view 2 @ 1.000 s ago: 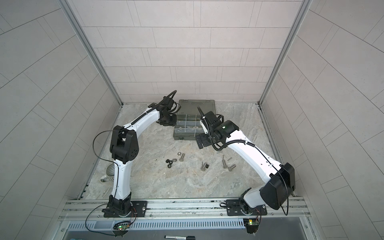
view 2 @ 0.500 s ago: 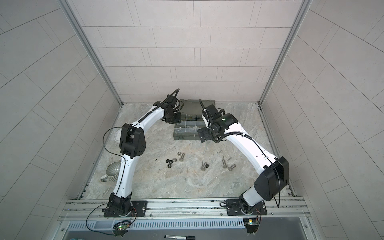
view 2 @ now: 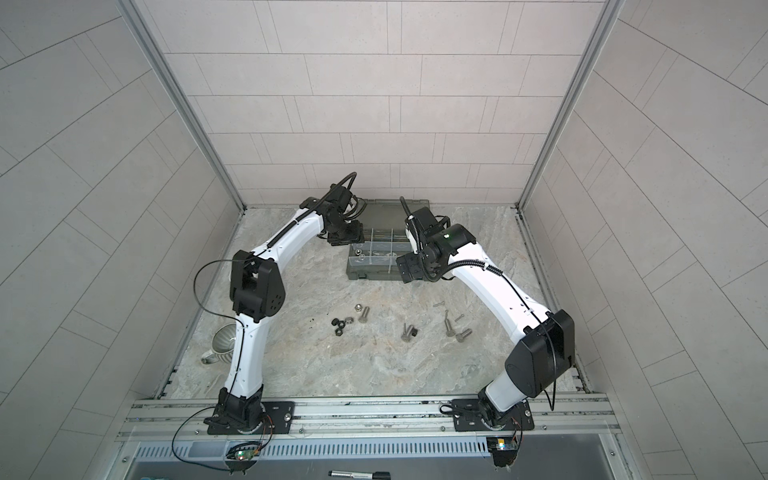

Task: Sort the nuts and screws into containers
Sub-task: 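Move the left gripper back over a silver hex nut near the bolts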

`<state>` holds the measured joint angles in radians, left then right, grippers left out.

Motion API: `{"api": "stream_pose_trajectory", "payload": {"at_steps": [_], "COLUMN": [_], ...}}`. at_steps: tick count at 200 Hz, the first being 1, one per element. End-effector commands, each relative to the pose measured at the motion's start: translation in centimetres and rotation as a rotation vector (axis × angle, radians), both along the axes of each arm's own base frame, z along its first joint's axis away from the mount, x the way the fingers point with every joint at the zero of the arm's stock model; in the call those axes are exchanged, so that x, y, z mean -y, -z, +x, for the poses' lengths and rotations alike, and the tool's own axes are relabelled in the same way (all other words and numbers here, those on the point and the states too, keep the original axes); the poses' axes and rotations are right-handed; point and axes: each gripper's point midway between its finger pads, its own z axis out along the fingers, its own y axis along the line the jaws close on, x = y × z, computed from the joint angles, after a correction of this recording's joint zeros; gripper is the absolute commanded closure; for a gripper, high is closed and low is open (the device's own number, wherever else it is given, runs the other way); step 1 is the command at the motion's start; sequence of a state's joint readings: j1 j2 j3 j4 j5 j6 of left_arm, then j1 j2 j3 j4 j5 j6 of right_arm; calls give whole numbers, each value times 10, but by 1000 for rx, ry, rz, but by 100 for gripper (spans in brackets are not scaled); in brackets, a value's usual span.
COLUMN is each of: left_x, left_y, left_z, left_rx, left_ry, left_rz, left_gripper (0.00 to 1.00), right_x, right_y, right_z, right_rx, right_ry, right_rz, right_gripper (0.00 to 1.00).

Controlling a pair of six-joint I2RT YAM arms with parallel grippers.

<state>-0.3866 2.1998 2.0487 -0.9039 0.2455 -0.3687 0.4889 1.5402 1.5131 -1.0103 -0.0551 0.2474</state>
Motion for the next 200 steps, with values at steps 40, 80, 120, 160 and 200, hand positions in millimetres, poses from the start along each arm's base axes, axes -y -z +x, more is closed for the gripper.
{"api": "stream_pose_trajectory", "payload": {"at_steps": [40, 80, 120, 160, 200], "left_x": [-26, -19, -6, 5, 6], "left_y": [15, 36, 55, 68, 86], "left_z": [-97, -137, -154, -163, -169], "left_rx": [-74, -95, -106, -123, -150], "left_ry": [39, 71, 104, 134, 137], "left_rz": [103, 143, 189, 223, 251], "left_gripper": [37, 38, 39, 40, 42], "right_x": [-13, -11, -5, 5, 17], "right_y": [9, 14, 14, 12, 9], "right_z": [-45, -70, -92, -106, -114], "right_rx": [-47, -53, -37, -21, -8], "right_ry": [-33, -21, -21, -6, 5], "right_rz": [51, 81, 104, 103, 81], "right_gripper": [1, 1, 1, 1, 1]}}
